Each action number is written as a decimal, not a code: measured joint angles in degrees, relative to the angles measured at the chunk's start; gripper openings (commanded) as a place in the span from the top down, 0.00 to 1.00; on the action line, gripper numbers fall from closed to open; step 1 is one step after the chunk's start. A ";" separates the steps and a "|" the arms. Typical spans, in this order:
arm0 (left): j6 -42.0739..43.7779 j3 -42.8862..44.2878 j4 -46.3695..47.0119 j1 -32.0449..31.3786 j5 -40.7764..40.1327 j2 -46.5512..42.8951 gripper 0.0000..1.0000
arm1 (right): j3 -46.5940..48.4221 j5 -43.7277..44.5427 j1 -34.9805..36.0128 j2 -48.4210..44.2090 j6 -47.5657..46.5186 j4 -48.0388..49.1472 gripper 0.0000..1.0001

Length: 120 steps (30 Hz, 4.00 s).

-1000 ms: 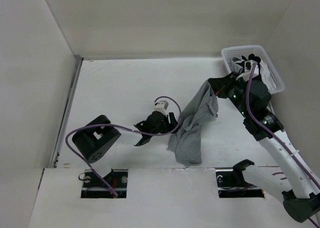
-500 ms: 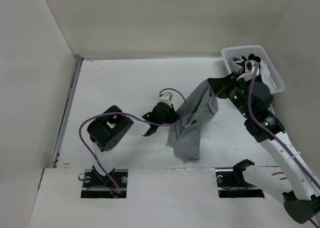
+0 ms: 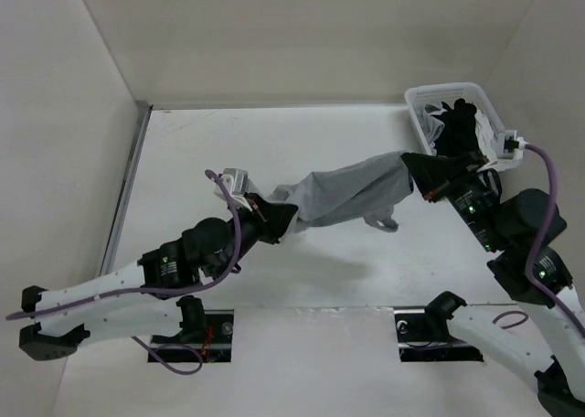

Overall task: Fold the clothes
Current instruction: Flatten the tank top out

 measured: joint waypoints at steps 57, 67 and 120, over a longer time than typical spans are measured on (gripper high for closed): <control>-36.22 -0.11 -3.10 6.03 0.09 44.96 0.70 | -35.39 11.91 0.24 10.16 9.05 13.29 0.91; -47.58 -4.09 -1.01 4.42 0.28 46.16 0.73 | -36.81 11.82 0.26 7.67 8.85 12.52 0.90; -37.38 -22.12 -5.35 13.66 3.43 -3.82 1.00 | -37.27 5.31 27.69 22.73 25.75 1.42 0.54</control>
